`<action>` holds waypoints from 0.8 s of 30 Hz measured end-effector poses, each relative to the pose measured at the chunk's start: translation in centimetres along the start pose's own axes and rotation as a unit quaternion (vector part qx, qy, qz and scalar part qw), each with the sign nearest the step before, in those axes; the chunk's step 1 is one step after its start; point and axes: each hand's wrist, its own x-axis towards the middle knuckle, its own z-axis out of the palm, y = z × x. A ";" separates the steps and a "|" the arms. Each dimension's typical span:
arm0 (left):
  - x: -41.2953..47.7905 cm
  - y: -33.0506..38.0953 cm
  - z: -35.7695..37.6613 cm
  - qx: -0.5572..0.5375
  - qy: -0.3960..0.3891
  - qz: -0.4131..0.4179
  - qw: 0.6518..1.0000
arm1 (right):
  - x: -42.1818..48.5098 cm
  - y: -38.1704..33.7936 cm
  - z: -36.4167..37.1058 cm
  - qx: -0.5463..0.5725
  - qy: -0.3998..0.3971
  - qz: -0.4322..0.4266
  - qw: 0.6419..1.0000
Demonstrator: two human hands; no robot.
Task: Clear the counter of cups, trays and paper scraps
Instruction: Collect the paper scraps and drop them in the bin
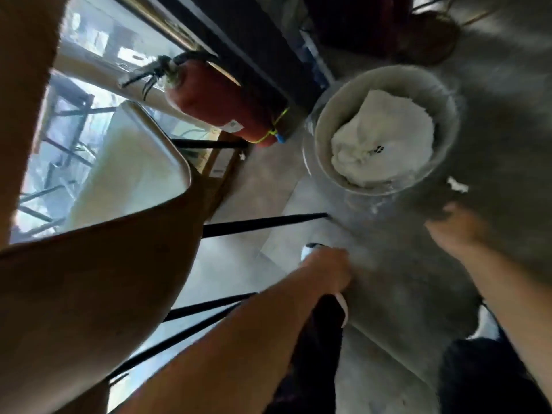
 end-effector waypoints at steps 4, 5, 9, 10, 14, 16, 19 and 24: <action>-2.4 3.1 -0.1 0.053 -0.009 0.009 0.999 | -2.9 1.6 -4.3 0.029 0.010 -0.010 0.999; -2.6 4.3 0.5 0.064 0.008 0.026 0.998 | -3.0 2.6 -5.4 0.026 0.020 -0.014 0.999; -2.1 8.8 2.7 0.060 0.009 0.070 0.996 | -2.6 6.6 -8.5 0.000 0.038 -0.004 0.999; -1.6 9.9 3.3 0.063 -0.005 0.076 0.995 | -2.2 7.6 -8.9 -0.004 0.040 -0.002 0.999; 2.2 13.7 5.7 0.078 0.013 0.125 0.989 | 1.2 10.5 -8.2 -0.022 0.065 -0.002 0.998; 5.0 14.8 6.8 0.075 0.036 0.139 0.987 | 4.0 10.8 -6.3 -0.016 0.073 -0.014 0.997; 10.5 15.6 8.1 0.072 0.066 0.142 0.985 | 9.1 10.6 -2.1 -0.007 0.091 -0.053 0.994; 18.9 14.1 10.2 0.072 0.102 0.141 0.982 | 16.9 8.9 4.1 -0.073 0.127 -0.157 0.977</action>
